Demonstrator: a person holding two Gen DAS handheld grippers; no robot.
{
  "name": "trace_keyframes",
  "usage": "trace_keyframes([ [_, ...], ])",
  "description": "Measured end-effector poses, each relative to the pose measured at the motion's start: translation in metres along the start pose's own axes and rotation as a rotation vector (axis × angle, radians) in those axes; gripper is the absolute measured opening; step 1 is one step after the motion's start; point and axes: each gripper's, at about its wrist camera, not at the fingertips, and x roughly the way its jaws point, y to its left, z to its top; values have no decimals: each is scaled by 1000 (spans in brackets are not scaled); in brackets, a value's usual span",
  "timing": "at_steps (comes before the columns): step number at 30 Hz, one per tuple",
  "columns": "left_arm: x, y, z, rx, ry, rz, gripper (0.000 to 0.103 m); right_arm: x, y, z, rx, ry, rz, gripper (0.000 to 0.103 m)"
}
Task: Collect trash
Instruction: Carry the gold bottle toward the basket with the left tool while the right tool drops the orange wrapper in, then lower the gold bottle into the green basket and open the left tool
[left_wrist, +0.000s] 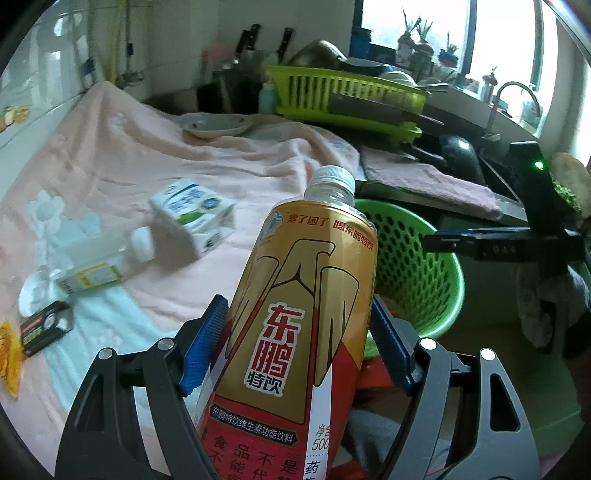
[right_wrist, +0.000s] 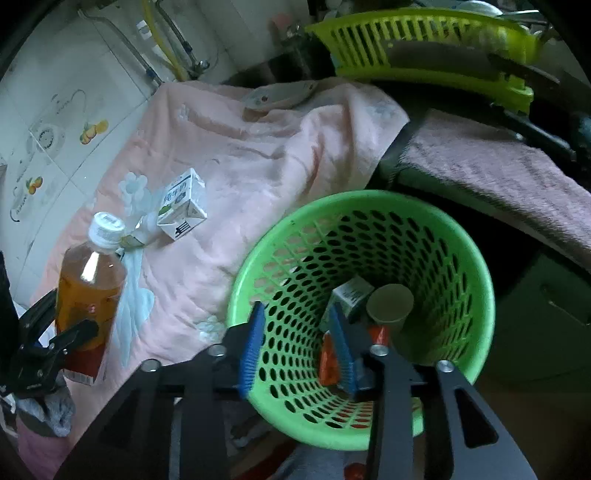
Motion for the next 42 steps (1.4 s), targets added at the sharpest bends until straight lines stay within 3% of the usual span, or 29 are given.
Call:
trace_keyframes([
  [6, 28, -25, 12, -1, 22, -41, 75, -21, 0, -11, -72, -55, -66, 71],
  [15, 74, -62, 27, 26, 67, -87, 75, -55, -20, -25, -74, -134, -143, 86],
  [22, 106, -84, 37, 31, 90, -121, 76, -68, -36, -35, -48, -155, -163, 88],
  [30, 114, -89, 38, 9, 51, -202, 84, -68, -42, -41, -32, -152, -154, 88],
  [42, 76, -53, 22, -30, 16, -109, 84, -53, -21, -37, -78, -129, -128, 90],
])
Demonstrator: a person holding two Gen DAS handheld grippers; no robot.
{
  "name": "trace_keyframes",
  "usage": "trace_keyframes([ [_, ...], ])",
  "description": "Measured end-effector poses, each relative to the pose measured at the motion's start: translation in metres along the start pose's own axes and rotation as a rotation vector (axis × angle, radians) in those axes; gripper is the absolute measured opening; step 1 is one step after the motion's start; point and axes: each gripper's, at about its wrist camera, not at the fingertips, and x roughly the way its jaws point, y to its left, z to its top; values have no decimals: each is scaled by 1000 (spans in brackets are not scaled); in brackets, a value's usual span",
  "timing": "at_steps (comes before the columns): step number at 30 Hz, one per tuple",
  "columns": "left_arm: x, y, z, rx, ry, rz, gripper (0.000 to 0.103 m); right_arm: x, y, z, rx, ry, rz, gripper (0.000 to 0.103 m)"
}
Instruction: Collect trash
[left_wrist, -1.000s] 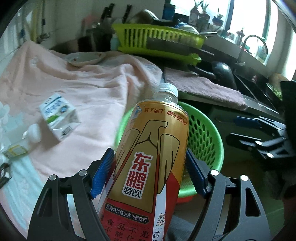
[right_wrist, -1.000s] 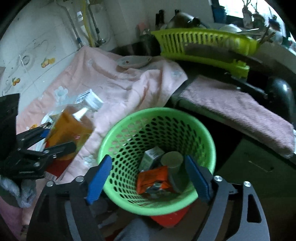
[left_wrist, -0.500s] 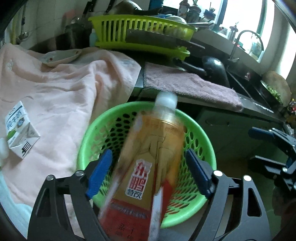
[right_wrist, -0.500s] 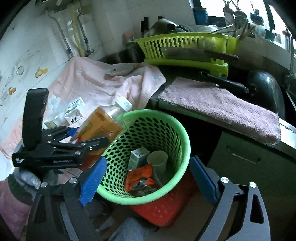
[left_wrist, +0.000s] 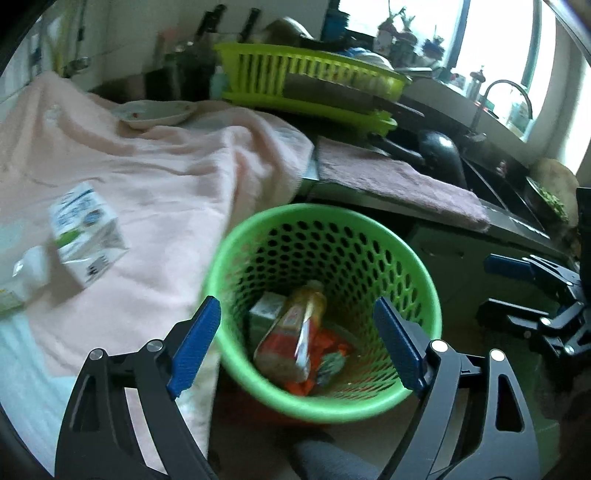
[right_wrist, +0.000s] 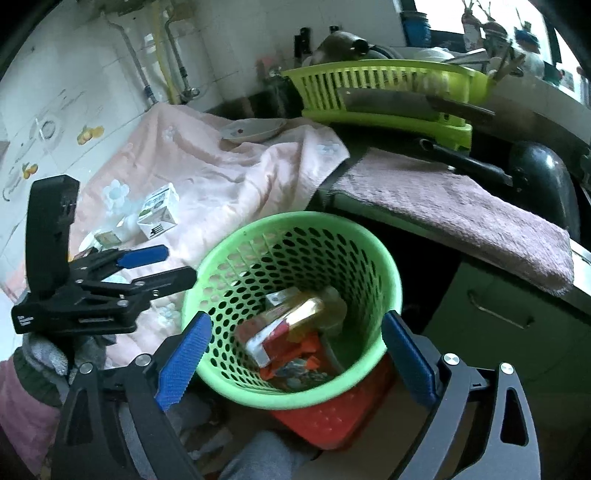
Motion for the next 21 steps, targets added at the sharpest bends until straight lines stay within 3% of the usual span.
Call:
trace_keyframes([
  [12, -60, 70, -29, -118, -27, 178, 83, 32, 59, 22, -113, 50, 94, 90],
  [21, -104, 139, -55, -266, -44, 297, 82, 67, 117, 54, -220, 99, 161, 90],
])
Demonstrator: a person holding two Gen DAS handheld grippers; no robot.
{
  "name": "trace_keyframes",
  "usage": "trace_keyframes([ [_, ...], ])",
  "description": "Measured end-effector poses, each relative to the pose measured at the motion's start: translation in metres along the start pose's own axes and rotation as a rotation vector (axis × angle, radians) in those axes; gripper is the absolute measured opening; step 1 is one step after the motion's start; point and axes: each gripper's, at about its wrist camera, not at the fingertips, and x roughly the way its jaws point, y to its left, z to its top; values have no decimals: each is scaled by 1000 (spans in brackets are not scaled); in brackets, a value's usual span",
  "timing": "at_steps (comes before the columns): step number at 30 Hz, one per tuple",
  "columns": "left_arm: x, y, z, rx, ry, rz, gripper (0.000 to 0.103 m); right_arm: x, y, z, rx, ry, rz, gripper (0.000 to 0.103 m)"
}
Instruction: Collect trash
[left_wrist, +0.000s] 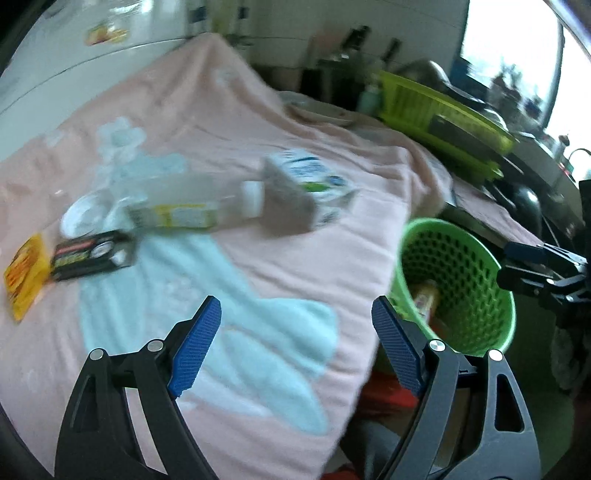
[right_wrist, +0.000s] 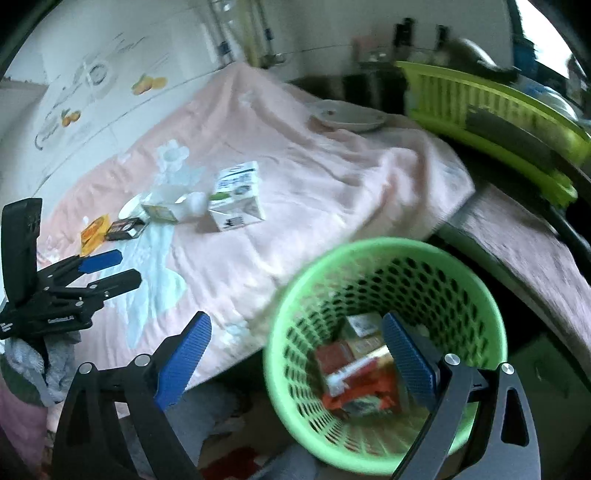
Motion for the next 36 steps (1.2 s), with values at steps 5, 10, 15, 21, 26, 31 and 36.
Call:
trace_keyframes([
  [5, -11, 33, -4, -66, -5, 42, 81, 25, 22, 30, -34, 21, 46, 90],
  [10, -16, 57, -10, -114, -1, 69, 81, 52, 40, 64, -67, 39, 70, 90],
  [15, -15, 74, -15, -146, 10, 77, 80, 79, 56, 93, -107, 56, 58, 90],
  [21, -12, 88, -17, -166, 17, 78, 80, 112, 62, 116, -120, 86, 39, 90],
  [26, -8, 98, -17, -182, 28, 83, 80, 141, 65, 131, -135, 112, 32, 90],
  [31, -4, 105, -16, -199, 39, 88, 80, 168, 65, 142, -148, 149, 22, 88],
  [36, -2, 108, -10, -207, 42, 96, 80, 190, 65, 151, -157, 180, 8, 87],
])
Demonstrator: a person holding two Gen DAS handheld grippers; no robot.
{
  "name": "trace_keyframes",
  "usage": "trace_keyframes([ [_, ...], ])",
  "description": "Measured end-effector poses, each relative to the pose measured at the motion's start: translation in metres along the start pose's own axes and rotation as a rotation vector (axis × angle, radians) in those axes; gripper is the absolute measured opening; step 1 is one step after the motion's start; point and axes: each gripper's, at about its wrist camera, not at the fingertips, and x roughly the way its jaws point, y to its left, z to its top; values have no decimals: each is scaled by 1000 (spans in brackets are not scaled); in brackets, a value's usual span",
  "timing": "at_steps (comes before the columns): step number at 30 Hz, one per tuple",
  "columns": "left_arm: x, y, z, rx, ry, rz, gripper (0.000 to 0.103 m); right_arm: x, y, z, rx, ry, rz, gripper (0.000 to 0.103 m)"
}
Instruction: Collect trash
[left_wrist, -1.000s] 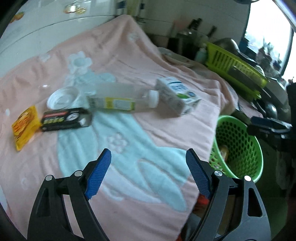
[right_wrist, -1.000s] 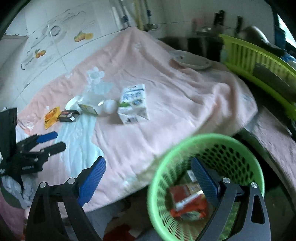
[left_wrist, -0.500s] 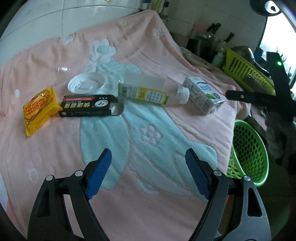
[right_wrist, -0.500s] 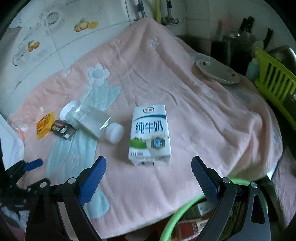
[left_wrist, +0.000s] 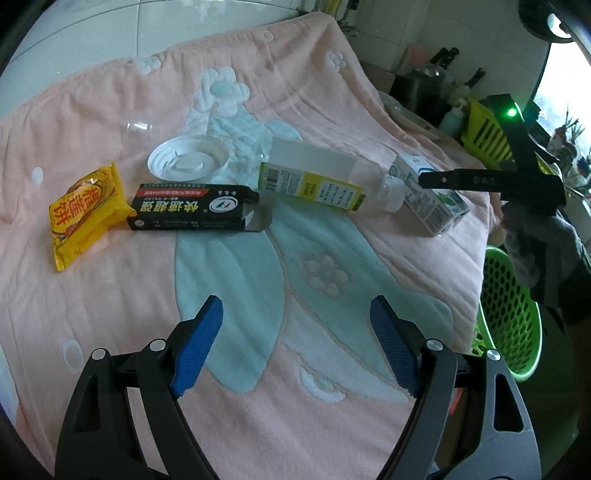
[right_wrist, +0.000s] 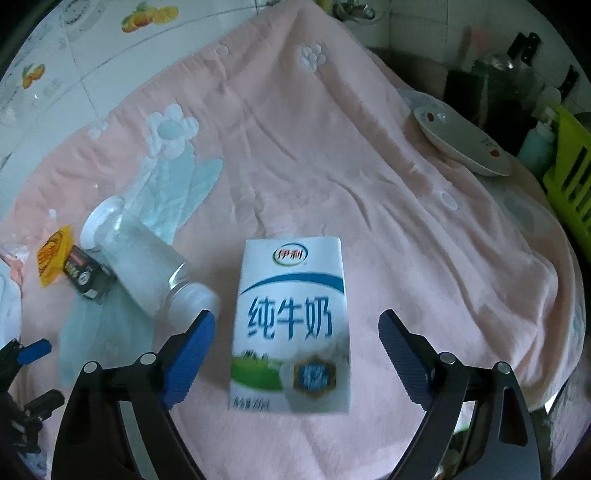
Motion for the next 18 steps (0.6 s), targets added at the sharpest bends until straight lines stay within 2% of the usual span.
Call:
trace_keyframes([
  [6, 4, -3, 10, -11, 8, 4, 80, 18, -2, 7, -5, 44, 4, 79],
  [9, 7, -6, 17, -30, 24, -1, 80, 22, -3, 5, 0, 54, 22, 63],
  [13, 12, -12, 30, -65, 45, 9, 80, 14, -5, -1, -5, 30, 26, 62],
  [18, 18, -18, 53, -163, 50, 6, 81, -7, -10, -11, 3, -11, 46, 62],
])
